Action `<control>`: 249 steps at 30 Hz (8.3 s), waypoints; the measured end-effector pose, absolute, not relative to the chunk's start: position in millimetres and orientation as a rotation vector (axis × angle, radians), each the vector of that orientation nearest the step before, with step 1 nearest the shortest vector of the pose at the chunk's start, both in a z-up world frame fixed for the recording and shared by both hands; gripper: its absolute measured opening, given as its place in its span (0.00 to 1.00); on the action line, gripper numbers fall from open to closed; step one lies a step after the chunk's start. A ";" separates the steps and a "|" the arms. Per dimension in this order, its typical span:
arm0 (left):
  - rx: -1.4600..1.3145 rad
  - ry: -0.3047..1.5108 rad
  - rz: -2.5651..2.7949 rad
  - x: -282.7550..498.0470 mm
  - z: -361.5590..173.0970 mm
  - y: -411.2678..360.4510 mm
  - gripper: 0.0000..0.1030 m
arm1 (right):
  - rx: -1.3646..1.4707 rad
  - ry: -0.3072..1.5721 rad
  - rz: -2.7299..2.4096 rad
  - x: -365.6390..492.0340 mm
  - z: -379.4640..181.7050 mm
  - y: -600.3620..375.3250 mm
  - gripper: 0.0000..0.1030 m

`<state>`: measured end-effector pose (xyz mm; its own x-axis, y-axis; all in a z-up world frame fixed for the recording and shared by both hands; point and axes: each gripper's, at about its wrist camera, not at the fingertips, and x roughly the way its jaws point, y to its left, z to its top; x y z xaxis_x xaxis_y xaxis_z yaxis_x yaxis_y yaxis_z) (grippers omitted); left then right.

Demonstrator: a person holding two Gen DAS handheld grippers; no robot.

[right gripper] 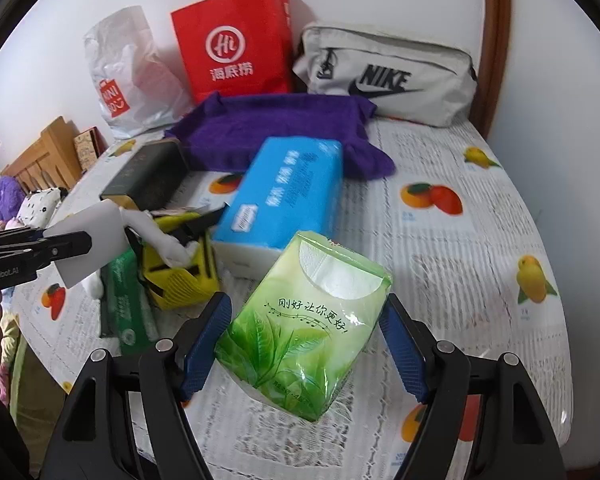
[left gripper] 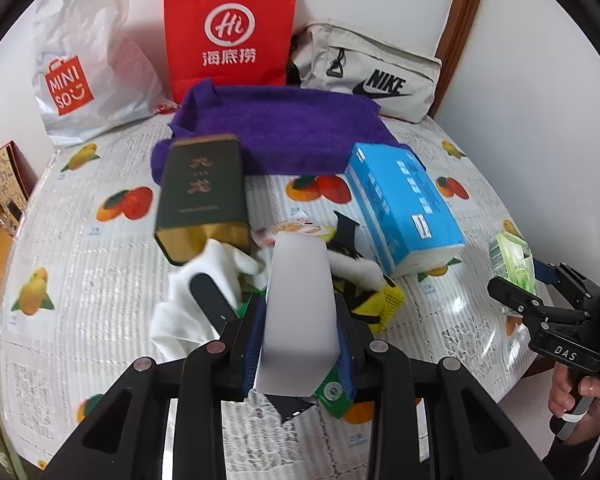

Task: Organize soft objects
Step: 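Grasp and lift the white sponge with the left tool while the right tool lifts the green pack, then carry both items onto the purple towel and open both tools to release them, then withdraw both tools from the towel back toward the remaining items, then grasp the white bubble-wrap roll with the right tool while the left tool approaches the black strap, then grasp and lift the black strap with the left tool while the right tool lifts the bubble-wrap roll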

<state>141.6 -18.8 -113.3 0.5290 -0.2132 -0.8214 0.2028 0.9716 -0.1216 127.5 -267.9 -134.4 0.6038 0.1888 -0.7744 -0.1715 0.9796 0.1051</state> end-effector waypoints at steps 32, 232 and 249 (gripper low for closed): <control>-0.069 0.926 -0.145 213.5 -74.8 35.8 0.29 | 0.036 0.869 0.239 201.9 -102.8 -260.8 0.73; -0.210 1.064 -0.240 159.1 -182.2 24.3 0.22 | 0.030 0.921 0.326 133.6 -155.7 -235.0 0.20; -0.200 1.047 -0.242 153.1 -176.1 30.8 0.19 | 0.004 1.011 0.302 123.7 -188.7 -242.6 0.20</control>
<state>153.1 30.8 -176.1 0.4777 -0.2912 -0.8288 0.1016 0.9554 -0.2771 123.7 -242.6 -188.7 0.4933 0.2507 -0.8330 -0.2475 0.9584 0.1419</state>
